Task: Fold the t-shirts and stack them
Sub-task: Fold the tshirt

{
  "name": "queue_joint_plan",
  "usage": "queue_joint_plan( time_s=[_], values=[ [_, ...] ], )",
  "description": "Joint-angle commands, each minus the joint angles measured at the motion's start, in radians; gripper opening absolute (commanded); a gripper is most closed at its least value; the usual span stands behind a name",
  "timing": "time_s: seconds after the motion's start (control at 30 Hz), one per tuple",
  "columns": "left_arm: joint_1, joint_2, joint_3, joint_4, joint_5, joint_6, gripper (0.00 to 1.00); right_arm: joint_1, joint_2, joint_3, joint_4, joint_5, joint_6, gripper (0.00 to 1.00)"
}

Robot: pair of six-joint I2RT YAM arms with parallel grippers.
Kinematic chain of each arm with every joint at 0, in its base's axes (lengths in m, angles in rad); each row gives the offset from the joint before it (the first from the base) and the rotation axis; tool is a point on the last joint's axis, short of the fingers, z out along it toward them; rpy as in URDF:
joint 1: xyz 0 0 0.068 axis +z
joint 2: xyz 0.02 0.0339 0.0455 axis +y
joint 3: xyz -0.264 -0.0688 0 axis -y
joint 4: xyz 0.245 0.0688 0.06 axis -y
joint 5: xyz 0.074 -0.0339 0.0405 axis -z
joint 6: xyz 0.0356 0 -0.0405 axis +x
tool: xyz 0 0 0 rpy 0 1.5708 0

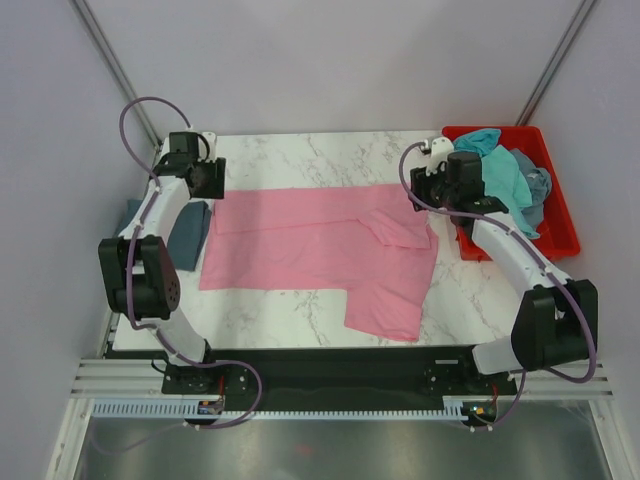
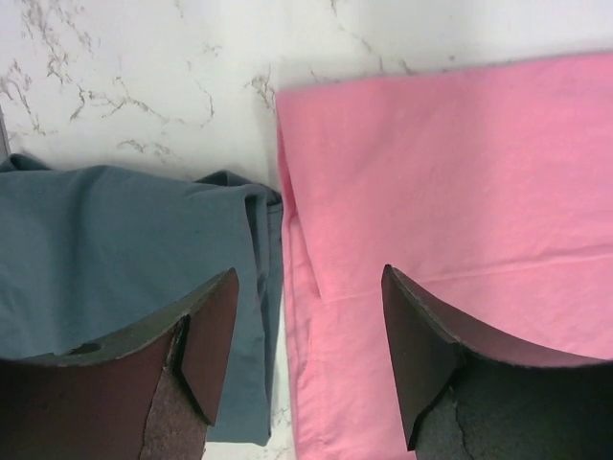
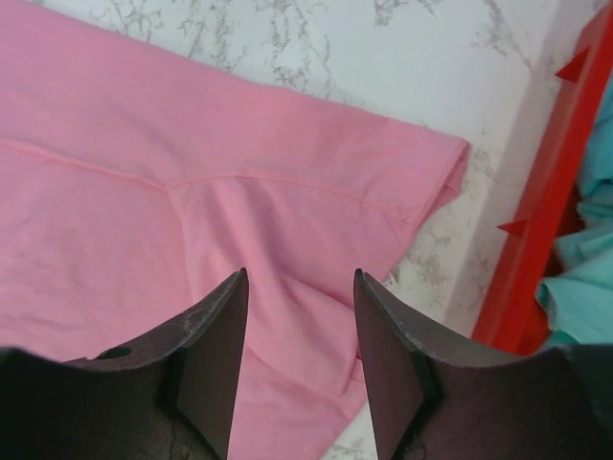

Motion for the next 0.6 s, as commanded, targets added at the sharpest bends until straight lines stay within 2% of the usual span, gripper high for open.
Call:
queue_joint_plan(
  time_s=[0.0, 0.13, 0.3, 0.57],
  values=[
    [-0.007, -0.056, 0.046, -0.020, 0.047, -0.093, 0.69, 0.052, 0.066, 0.024, 0.035, -0.045, -0.030, 0.55],
    [-0.019, -0.062, -0.008, -0.038, 0.107, -0.112, 0.69, 0.126, 0.123, 0.008, 0.039, -0.057, -0.117, 0.53],
    [-0.020, -0.065, -0.105, -0.069, 0.205, -0.164, 0.67, 0.190, 0.203, 0.013, 0.041, -0.073, -0.136, 0.50],
    [-0.056, -0.040, -0.146, -0.090, 0.272, -0.182, 0.65, 0.230, 0.301, 0.027, 0.041, -0.009, -0.177, 0.45]
  ],
)
